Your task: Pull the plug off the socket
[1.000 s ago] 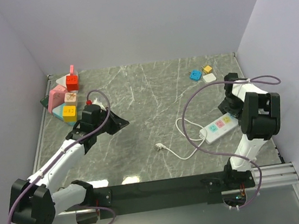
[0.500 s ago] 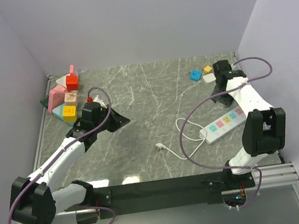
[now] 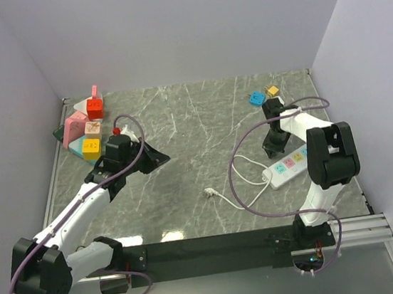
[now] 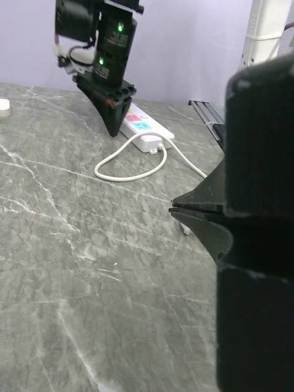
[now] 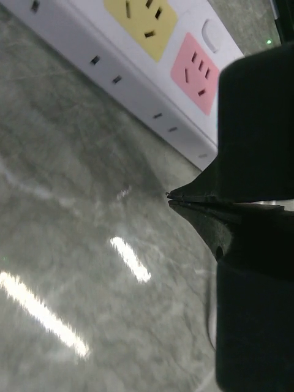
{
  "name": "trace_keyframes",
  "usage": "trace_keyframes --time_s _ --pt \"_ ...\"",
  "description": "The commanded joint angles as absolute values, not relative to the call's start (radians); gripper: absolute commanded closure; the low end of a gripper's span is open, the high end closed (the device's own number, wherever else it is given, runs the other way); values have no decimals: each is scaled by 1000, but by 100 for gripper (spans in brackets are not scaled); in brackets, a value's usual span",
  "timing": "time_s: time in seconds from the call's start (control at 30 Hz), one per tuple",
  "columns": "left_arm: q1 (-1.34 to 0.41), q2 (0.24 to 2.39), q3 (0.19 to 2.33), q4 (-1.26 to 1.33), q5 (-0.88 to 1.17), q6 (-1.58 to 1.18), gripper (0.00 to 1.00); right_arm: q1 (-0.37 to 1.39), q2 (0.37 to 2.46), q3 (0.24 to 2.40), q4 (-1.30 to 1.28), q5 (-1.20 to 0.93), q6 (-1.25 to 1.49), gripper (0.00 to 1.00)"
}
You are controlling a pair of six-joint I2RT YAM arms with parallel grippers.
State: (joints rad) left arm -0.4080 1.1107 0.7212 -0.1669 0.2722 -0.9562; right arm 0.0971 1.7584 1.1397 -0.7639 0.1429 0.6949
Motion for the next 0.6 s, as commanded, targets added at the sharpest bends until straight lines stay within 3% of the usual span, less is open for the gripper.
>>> trace_keyframes --time_s 0.0,0.23,0.57 --pt "-408 1057 741 -186 259 -924 99 84 1741 1097 -773 198 756 100" --pt "-405 1012 706 -207 270 -928 99 49 1666 1002 -890 330 818 100" --pt "-385 973 692 -245 227 -920 99 11 1434 856 -937 328 830 100"
